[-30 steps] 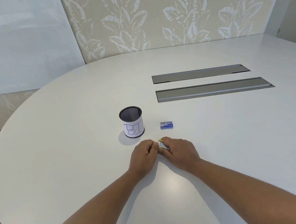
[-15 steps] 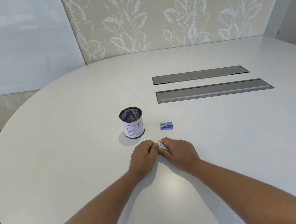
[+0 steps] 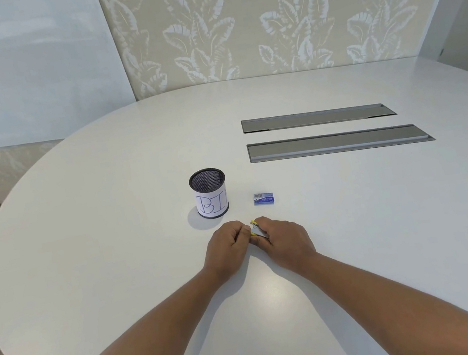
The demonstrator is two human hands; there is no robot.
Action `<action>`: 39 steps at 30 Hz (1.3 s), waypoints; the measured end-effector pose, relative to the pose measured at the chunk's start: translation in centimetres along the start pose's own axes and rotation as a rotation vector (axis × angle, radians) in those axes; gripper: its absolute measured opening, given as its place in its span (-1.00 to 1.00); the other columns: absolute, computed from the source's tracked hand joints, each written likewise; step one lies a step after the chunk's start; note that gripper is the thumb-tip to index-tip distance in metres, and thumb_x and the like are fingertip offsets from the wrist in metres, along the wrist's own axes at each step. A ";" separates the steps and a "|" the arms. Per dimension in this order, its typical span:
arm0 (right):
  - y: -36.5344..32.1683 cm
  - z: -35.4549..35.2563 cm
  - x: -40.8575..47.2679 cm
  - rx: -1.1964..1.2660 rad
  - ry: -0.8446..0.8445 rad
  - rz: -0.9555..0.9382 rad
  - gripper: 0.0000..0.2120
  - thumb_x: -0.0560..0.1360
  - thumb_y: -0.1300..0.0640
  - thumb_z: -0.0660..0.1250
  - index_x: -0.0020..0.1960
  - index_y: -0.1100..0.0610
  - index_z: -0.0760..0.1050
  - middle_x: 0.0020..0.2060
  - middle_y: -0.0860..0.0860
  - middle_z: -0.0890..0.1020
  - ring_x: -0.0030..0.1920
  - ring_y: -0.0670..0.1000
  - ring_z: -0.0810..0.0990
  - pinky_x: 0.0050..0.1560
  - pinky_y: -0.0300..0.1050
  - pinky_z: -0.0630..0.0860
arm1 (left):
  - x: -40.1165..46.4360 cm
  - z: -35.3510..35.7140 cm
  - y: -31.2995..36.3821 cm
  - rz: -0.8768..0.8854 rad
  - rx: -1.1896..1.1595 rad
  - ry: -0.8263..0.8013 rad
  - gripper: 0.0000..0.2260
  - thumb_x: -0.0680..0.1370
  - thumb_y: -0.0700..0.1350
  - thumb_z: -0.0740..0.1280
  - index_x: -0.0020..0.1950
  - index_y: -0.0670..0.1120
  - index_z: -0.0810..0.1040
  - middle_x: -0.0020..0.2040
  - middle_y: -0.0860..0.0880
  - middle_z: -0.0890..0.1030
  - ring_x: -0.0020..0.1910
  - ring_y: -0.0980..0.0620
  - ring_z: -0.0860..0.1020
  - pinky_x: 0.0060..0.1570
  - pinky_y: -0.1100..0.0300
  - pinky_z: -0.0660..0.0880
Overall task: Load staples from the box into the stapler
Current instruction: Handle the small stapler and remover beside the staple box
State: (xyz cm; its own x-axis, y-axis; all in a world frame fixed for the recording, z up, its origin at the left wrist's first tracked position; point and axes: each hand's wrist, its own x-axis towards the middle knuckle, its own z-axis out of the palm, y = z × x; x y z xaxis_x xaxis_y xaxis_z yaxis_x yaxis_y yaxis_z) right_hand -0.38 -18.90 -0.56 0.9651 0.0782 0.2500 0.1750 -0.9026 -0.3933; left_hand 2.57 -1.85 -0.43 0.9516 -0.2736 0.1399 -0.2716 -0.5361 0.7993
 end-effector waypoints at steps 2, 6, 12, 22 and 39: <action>-0.1 -0.1 0.0 -0.004 -0.004 -0.002 -0.62 0.59 -0.36 0.11 0.03 -0.05 0.40 -0.25 -0.04 0.62 -0.28 0.04 0.44 -0.27 -0.06 0.34 | 0.0 0.0 -0.1 0.002 0.001 0.004 -0.70 0.56 0.06 0.13 -0.23 -0.05 0.52 -0.25 0.06 0.58 -0.19 0.11 0.52 -0.14 0.07 0.45; 0.0 0.0 -0.1 0.009 0.008 0.011 -0.61 0.58 -0.36 0.11 0.09 -0.06 0.41 -0.26 -0.09 0.58 -0.27 0.01 0.43 -0.26 -0.08 0.30 | 0.0 0.1 -0.1 0.006 0.001 0.009 -0.69 0.55 0.07 0.13 -0.25 -0.05 0.52 -0.25 0.05 0.60 -0.19 0.10 0.51 -0.14 0.05 0.46; 0.1 0.1 0.0 -0.011 0.001 0.008 -0.60 0.58 -0.37 0.09 0.02 -0.04 0.38 -0.27 -0.05 0.61 -0.28 0.06 0.48 -0.28 -0.06 0.37 | 0.0 0.1 -0.1 0.010 0.003 0.001 -0.66 0.56 0.07 0.11 -0.22 -0.10 0.53 -0.23 0.02 0.60 -0.17 0.05 0.52 -0.10 -0.01 0.48; 0.0 0.0 0.1 -0.023 0.006 0.001 -0.60 0.60 -0.34 0.11 0.08 -0.01 0.42 -0.24 -0.05 0.63 -0.28 0.05 0.47 -0.28 -0.07 0.31 | 0.1 0.0 0.0 0.005 0.005 -0.006 -0.66 0.56 0.07 0.10 -0.21 -0.09 0.54 -0.22 0.04 0.63 -0.15 0.05 0.54 -0.09 -0.02 0.49; -0.1 0.1 -0.5 0.146 0.131 0.012 -0.49 0.62 -0.24 0.17 0.44 0.03 0.38 0.21 -0.06 0.57 0.15 0.03 0.60 0.01 -0.01 0.56 | 0.0 -0.4 0.4 -0.003 -0.202 0.019 -0.45 0.59 0.30 0.12 -0.18 -0.19 0.48 -0.23 -0.15 0.56 -0.30 0.02 0.58 -0.27 0.18 0.45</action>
State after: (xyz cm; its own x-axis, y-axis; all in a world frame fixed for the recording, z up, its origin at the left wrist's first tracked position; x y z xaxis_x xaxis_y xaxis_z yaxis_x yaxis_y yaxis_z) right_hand -0.82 -18.76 -0.75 0.9353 0.0038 0.3538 0.1995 -0.8315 -0.5184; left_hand 2.56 -1.73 0.13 0.9555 -0.2559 0.1468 -0.2362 -0.3652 0.9005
